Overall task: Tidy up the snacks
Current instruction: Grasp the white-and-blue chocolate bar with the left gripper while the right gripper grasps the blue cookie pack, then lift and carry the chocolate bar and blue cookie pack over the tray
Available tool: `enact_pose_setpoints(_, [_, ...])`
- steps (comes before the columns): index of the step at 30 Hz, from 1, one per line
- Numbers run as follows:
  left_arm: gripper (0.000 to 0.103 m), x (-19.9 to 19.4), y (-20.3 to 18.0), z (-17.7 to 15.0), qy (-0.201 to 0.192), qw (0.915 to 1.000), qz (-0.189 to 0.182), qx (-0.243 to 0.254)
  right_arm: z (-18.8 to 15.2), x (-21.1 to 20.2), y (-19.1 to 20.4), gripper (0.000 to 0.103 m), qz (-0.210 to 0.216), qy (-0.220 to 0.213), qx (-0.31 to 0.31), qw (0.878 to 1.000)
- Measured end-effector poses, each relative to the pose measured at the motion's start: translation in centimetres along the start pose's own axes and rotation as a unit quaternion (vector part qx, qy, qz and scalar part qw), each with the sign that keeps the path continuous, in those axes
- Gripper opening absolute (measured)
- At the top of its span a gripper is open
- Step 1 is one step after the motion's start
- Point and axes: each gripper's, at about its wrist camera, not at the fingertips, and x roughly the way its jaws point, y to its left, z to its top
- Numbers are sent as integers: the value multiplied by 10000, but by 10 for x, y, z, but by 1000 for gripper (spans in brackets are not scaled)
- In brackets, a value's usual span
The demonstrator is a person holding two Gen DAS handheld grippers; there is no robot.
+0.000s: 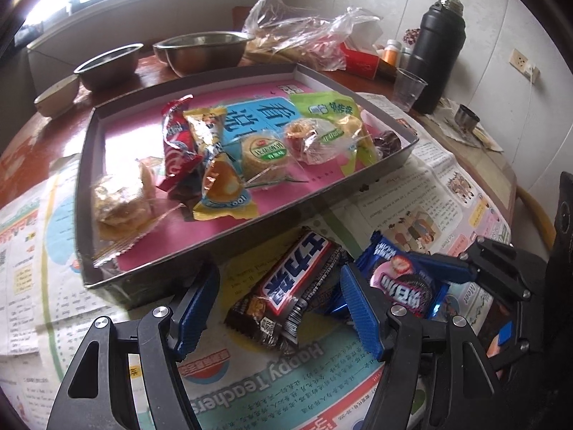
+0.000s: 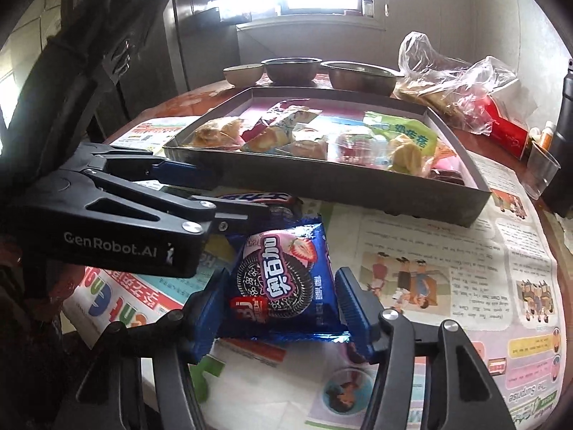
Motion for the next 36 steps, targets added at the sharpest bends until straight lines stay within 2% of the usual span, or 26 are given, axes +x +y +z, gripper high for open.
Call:
enact_pose_setpoints(9, [71, 2, -2, -2, -93, 9999, -45, 16, -4, -7, -20, 60, -157, -31, 79, 9998])
enact_pose_setpoints(11, [71, 3, -4, -2, -86, 9999, 33, 62, -5, -7, -23, 60, -167, -36, 141, 9998])
enact_pose_setpoints(15, [71, 7, -17, -5, -98, 9986, 418, 312, -6, -7, -29, 60, -249, -64, 248, 9994])
enact_pose_setpoints(16, [70, 8, -19, -5, -116, 9981, 501, 338, -6, -7, -32, 59, -249, -77, 305, 9992])
enact_pose_setpoints(18, [54, 7, -24, -5, -158, 9976, 556, 376, -6, -7, -35, 58, -292, -120, 397, 9987])
enact_pose_setpoints(19, [41, 7, -26, -5, -166, 9978, 520, 380, -6, -8, -37, 56, -309, -148, 427, 9985])
enact_pose_setpoints(23, [29, 6, -31, -6, -157, 9980, 460, 411, -6, -8, -43, 54, -253, -231, 569, 9978])
enact_pose_setpoints(30, [29, 0, -27, -4, -146, 9993, 278, 195, -6, -12, -50, 51, 12, -319, 740, 9967])
enact_pose_setpoints(36, [29, -18, -28, -3, -332, 9991, 217, 171, -4, -16, -51, 51, 184, -392, 862, 9953])
